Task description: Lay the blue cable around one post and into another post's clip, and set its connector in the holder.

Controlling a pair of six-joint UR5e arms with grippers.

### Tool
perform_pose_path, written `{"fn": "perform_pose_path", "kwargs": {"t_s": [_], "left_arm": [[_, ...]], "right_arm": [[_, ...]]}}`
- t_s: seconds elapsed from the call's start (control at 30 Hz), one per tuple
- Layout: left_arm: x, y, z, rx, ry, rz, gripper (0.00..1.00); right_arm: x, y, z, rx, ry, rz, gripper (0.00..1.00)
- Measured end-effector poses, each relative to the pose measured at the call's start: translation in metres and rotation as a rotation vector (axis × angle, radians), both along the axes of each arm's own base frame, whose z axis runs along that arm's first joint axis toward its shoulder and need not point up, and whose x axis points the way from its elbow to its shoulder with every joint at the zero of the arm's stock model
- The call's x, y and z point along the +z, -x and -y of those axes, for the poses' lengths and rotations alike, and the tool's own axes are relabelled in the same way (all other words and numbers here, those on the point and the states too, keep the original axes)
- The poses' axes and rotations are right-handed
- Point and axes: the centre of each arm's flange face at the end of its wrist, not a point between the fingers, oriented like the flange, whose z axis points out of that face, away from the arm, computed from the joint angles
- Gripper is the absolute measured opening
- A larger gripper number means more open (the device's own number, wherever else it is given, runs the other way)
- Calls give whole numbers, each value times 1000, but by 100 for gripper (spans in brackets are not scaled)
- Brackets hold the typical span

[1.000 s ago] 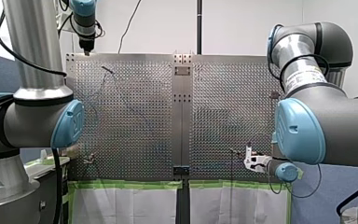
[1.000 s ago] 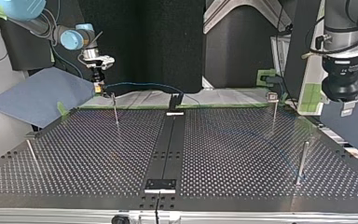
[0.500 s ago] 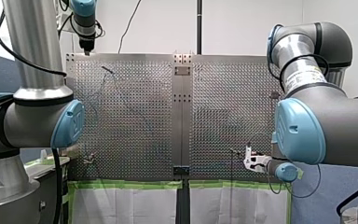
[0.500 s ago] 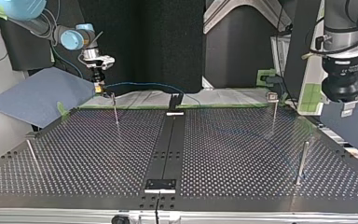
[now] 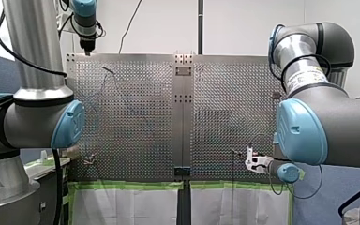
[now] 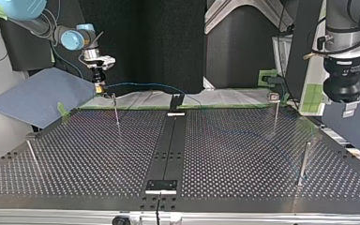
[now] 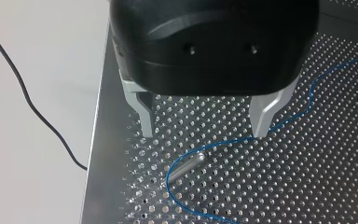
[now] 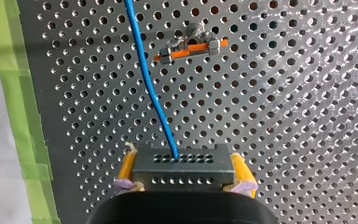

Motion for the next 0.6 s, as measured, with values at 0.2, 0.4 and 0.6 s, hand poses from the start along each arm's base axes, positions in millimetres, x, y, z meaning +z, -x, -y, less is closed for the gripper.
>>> {"fn": "perform_pose_path", "kwargs": {"t_s": [0.2,0.4,0.6], "left_arm": [[-3,-1,2,-10,1,5,100],[-18,-2,11,-62,31,21,100],[-32,2,26,-130,81,46,100]], "right_arm": [[0,0,0,1,-1,-1,0],[0,0,0,-2,-3,-2,0],[0,0,0,-4,-4,-2,0]]}}
